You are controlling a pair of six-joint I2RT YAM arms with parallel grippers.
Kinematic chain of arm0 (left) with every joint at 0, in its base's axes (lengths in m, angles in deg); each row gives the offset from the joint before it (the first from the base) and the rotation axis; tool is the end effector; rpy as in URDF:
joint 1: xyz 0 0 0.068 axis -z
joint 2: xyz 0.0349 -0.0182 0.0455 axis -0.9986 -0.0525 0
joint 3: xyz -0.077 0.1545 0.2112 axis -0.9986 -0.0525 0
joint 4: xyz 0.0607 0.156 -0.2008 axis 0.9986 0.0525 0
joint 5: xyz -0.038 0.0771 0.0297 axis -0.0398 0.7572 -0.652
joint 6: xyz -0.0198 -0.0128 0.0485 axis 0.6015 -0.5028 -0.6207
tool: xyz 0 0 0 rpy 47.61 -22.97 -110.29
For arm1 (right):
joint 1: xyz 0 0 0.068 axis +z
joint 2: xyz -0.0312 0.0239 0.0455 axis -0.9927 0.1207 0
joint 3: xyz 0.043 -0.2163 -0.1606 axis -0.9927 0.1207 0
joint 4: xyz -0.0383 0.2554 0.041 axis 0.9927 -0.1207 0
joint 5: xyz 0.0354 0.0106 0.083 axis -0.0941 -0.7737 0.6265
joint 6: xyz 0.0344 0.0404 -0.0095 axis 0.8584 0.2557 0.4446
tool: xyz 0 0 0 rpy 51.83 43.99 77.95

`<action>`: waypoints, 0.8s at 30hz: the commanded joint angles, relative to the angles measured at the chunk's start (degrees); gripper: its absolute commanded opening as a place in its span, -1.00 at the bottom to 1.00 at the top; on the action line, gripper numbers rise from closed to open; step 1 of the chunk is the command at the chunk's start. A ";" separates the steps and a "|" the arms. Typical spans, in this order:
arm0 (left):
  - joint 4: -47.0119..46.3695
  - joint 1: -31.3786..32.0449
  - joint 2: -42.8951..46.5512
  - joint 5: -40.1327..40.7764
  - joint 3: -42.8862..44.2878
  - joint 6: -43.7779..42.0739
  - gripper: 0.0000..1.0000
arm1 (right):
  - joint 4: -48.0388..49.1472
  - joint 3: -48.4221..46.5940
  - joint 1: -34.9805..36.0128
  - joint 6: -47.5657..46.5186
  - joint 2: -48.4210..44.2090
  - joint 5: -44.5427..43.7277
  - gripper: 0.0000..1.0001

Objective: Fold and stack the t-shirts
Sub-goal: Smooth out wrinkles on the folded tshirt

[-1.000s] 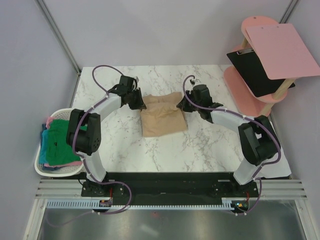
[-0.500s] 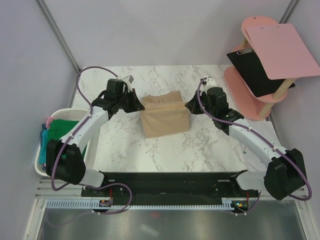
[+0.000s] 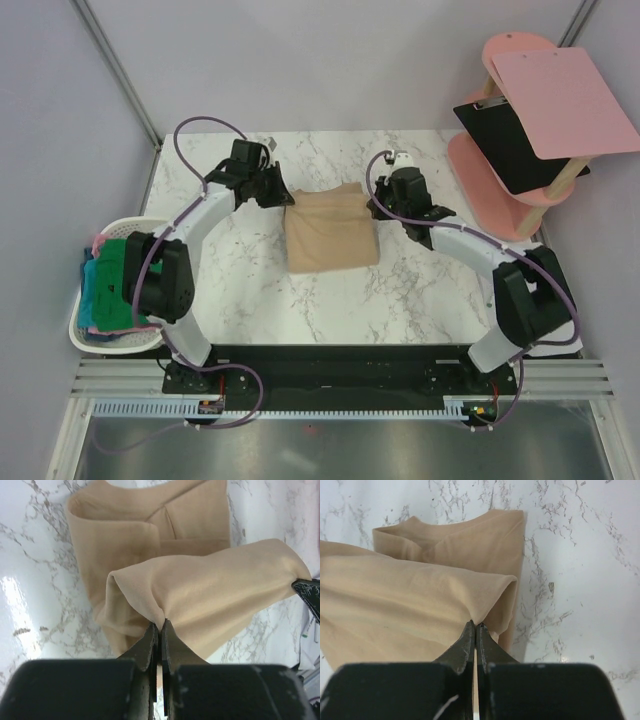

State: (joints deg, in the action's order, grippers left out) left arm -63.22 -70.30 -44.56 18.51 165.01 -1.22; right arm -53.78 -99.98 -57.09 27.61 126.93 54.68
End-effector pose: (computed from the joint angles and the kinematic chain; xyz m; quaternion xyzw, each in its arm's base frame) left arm 0.3624 -0.1192 0.2680 -0.0138 0.9179 -0.2579 0.3013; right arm 0.3177 0.1545 0.2472 -0.0340 0.8633 0.1976 0.4632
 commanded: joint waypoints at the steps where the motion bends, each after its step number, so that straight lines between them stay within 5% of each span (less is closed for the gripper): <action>1: -2.07 -1.22 -5.90 3.26 6.32 -2.08 -0.96 | 8.89 -5.52 -0.40 -1.81 6.25 -3.51 -0.99; 15: -5.77 -5.87 -21.63 0.19 16.51 -1.20 -0.93 | 12.68 -25.46 -1.37 -1.81 30.15 -7.90 -0.91; 17: -4.98 -6.14 -25.76 -1.65 20.73 -1.37 -0.53 | 10.15 -29.58 -1.37 -0.67 33.94 -8.69 -0.78; 18: -3.67 -6.31 -26.91 -2.27 22.31 -1.46 -0.01 | 9.17 -30.74 -1.37 -0.41 34.91 -9.22 -0.72; 21: -3.13 -6.40 -27.71 -1.66 24.44 -1.28 0.42 | 8.19 -31.02 -1.28 0.65 35.27 -12.29 -0.08; 22: -3.13 -6.40 -26.84 -0.01 23.30 -1.11 0.49 | 8.54 -30.14 -1.28 0.74 33.53 -13.86 0.33; 24: -3.22 -6.40 -22.54 1.93 21.28 -1.20 0.63 | 9.33 -26.72 -1.19 0.30 30.89 -15.63 0.67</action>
State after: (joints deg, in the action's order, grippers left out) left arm -65.82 -76.64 -72.41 18.32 186.45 -1.59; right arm -45.74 -128.44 -58.23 27.66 162.64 44.45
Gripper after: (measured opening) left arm 0.771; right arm 0.695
